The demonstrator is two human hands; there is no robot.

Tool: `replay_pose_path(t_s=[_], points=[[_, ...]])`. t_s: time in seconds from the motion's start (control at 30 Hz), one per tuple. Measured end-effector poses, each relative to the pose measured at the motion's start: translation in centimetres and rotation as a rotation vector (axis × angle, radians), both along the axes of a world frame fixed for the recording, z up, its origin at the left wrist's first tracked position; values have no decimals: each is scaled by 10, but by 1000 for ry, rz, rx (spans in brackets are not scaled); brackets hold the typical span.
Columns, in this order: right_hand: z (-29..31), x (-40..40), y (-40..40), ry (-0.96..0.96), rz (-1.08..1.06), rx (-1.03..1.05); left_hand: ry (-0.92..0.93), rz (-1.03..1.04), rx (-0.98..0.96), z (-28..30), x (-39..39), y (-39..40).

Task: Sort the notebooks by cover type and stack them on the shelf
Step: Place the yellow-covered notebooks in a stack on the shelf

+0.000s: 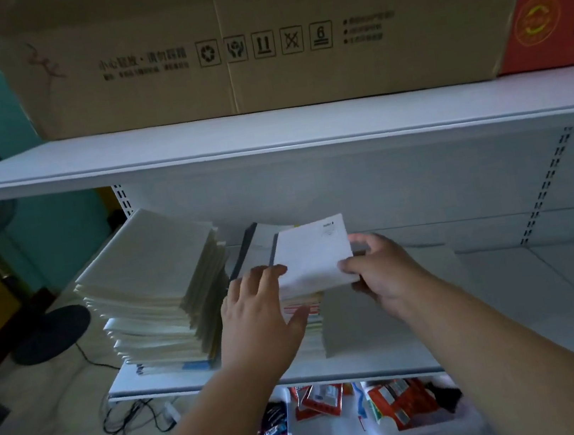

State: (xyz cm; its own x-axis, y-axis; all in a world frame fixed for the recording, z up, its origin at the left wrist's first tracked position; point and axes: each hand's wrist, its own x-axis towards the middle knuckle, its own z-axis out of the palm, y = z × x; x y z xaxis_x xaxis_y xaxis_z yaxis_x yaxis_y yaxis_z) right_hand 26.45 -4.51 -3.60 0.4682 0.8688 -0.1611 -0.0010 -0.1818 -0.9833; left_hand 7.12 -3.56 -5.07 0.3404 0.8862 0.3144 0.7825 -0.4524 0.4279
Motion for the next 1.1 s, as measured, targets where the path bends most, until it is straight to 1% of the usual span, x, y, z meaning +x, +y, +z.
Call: replay_pose_path(t_s=[0.03, 0.07, 0.1, 0.17, 0.27, 0.3, 0.33, 0.37, 0.4, 0.43, 0.47, 0.5, 0.53, 0.57, 0.63, 0.7, 0.73, 0.77, 0.8, 0.83, 0.9, 0.93, 0.97, 1.0, 1.1], points=[[8, 1, -4, 210, 7, 55, -9, -1, 25, 3, 1, 2], [13, 4, -6, 367, 15, 99, -62, 2, 42, 5, 1, 5], [18, 5, -8, 453, 31, 126, -154, 13, 51, 6, 0, 7], [25, 8, -11, 485, 99, 152, -367, 48, 68, 9, -2, 10], [29, 12, -7, 500, 189, 219, -522, 86, 127, 15, -2, 12], [30, 12, -6, 491, 188, 238, -621, 110, 109, 17, -1, 14], [30, 14, -3, 408, 174, 257, -743, 138, 71, 20, -1, 15], [28, 14, 0, 247, 173, 276, -886, 150, 29, 25, 0, 16], [26, 15, 2, -3, 185, 283, -1008, 159, -1, 30, 1, 16], [25, 14, 3, -311, 209, 279, -1090, 157, -3, 35, 1, 16], [24, 12, 5, -584, 246, 285, -1126, 154, 8, 40, 0, 15], [24, 9, 8, -752, 275, 292, -1156, 141, 2, 44, -1, 15], [23, 7, 13, -793, 281, 298, -1185, 129, -26, 46, -4, 16], [24, 3, 15, -729, 278, 311, -1228, 116, -98, 45, -7, 17], [20, -7, 20, -501, 253, 336, -1308, 109, -342, 38, -16, 15], [11, -20, 27, -348, 230, 332, -1316, 126, -585, 27, -24, 8], [6, -26, 31, -289, 215, 302, -1282, 141, -658, 20, -28, 4], [2, -30, 34, -247, 197, 255, -1260, 164, -691, 14, -32, 1], [-2, -32, 39, -224, 171, 197, -1267, 198, -682, 10, -36, -1], [-3, -32, 43, -286, 130, 120, -1287, 235, -644, 9, -41, -1], [-7, -31, 47, -670, 47, -68, -1313, 286, -540, 9, -52, 3], [-8, -33, 47, -801, 27, -154, -1310, 297, -491, 12, -57, 5], [-10, -39, 47, -852, 32, -248, -1288, 304, -455, 14, -62, 7], [-13, -44, 48, -845, 45, -318, -1255, 307, -433, 15, -67, 8], [-12, -52, 45, -875, 57, -420, -1159, 308, -428, 20, -79, 9]])
